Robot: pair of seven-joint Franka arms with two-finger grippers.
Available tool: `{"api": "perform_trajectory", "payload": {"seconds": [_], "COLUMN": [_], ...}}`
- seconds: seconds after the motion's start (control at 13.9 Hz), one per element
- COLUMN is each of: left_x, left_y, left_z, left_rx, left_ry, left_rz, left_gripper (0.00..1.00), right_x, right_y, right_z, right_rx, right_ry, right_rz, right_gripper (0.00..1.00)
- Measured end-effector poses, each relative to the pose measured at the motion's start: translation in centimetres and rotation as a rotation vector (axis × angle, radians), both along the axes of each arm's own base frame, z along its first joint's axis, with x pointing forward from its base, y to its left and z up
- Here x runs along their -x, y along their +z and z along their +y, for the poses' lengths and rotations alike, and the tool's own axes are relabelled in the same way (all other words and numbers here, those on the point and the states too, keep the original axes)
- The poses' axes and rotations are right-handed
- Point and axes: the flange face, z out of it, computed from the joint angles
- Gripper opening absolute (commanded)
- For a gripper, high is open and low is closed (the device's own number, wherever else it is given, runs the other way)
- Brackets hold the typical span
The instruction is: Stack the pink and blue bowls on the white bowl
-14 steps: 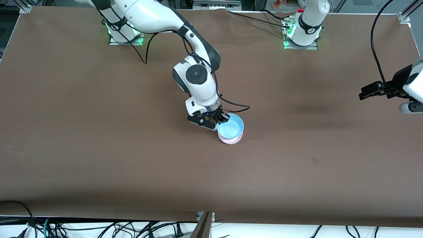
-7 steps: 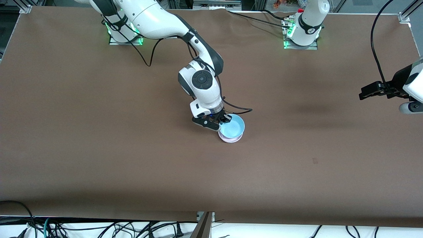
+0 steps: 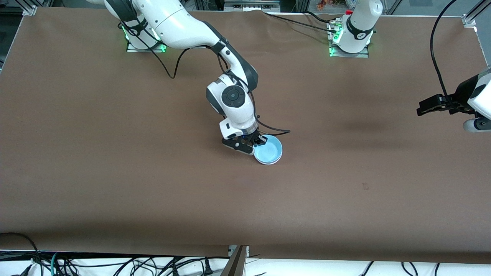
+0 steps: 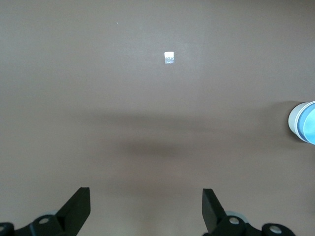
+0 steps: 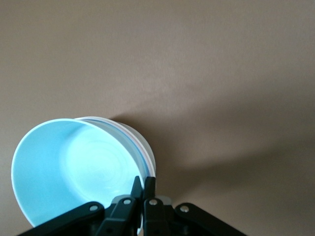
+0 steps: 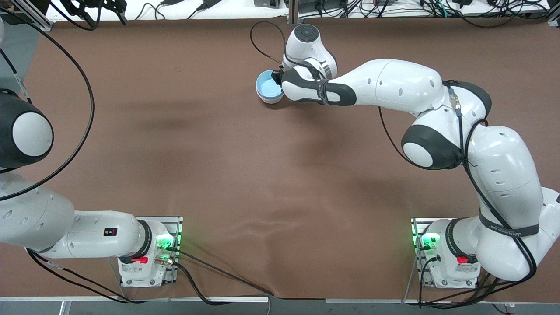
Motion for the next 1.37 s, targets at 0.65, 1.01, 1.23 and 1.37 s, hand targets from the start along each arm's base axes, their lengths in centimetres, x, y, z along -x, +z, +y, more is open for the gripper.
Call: {"api": "perform_trajectory", "payload": {"seconds": [0.65,1.01,1.23,1.37], "left_x": [0.0,0.0,0.0,0.0], "left_y": [0.0,0.0,0.0,0.0], "left_z": [0.0,0.0,0.0,0.0], "left_rx": [0.0,0.0,0.0,0.0], "left_ry": [0.0,0.0,0.0,0.0], "left_rz": [0.0,0.0,-0.001,-0.001], "left_gripper": [1.0,1.0,1.0,1.0], "right_x": [-1.9,-6.9,-10.0,-11.0], "right_y": [1.7,8.7,15.7,20.6], "right_z": [-0.9,-5.9,-12.7,-18.3], "right_rx": [-0.018,0.06,0.089,0.11], "right_ry": [-0.023,-0.029,0.037,0.099], "right_rz": [-0.02,0.07,0.109,0.137], "right_gripper": [0.4,0.4,0.41,0.45]}}
